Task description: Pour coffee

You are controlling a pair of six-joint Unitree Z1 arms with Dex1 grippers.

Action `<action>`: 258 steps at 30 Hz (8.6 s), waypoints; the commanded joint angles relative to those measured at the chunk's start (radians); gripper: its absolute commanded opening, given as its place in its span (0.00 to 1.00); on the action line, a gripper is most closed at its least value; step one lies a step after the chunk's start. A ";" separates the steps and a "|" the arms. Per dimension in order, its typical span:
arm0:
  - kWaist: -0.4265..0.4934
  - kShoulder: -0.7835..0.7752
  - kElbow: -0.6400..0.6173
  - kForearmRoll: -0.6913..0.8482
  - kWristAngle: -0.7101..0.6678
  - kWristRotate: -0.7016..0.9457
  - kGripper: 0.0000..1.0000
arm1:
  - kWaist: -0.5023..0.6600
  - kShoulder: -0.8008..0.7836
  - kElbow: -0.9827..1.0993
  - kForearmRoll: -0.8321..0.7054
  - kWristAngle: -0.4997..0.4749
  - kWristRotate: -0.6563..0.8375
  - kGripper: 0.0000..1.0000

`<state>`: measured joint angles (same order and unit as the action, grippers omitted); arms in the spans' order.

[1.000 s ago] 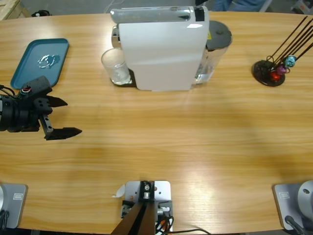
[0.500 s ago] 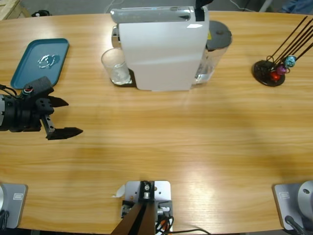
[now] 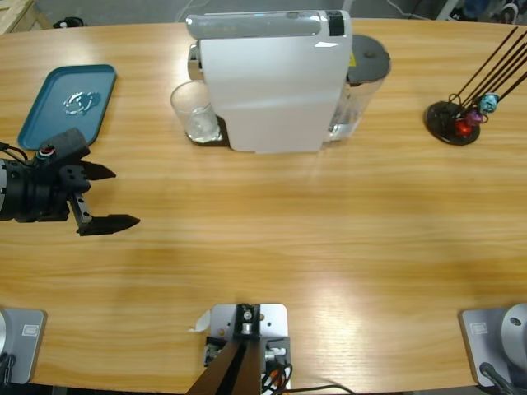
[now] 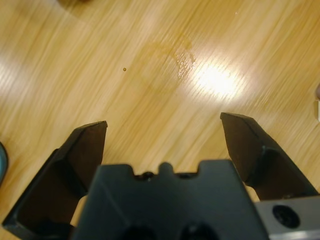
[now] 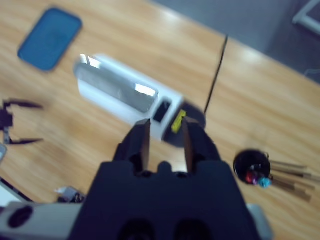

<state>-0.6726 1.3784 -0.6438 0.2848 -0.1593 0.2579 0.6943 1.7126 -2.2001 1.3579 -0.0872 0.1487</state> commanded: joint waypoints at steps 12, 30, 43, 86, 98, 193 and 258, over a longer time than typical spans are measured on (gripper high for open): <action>-0.013 -0.116 -0.007 0.071 -0.118 -0.046 0.98 | 0.179 -0.496 1.213 -0.700 -0.001 0.113 1.00; -0.011 -0.198 -0.008 0.170 -0.109 -0.052 0.98 | 0.179 -0.704 1.418 -0.729 0.023 0.167 1.00; -0.012 -0.262 -0.044 0.259 0.092 -0.065 0.99 | 0.179 -0.668 1.424 -0.727 0.027 0.161 1.00; 0.120 -0.211 -0.134 0.152 -0.117 -0.073 0.99 | 0.179 -0.654 1.451 -0.833 -0.188 0.003 1.00; 0.128 -0.202 -0.105 0.124 -0.120 -0.043 0.99 | 0.179 -0.624 1.455 -0.835 -0.203 0.036 1.00; 0.134 -0.191 -0.025 0.063 -0.162 -0.028 0.99 | 0.179 -0.584 1.469 -0.836 -0.202 0.116 1.00; 0.134 -0.151 -0.014 0.027 -0.160 -0.028 0.99 | 0.179 -0.574 1.470 -0.838 -0.209 0.124 1.00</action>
<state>-0.5457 1.1948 -0.6947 0.3193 -0.3030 0.2262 0.8620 1.1109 -0.7620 0.5261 -0.2834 0.2627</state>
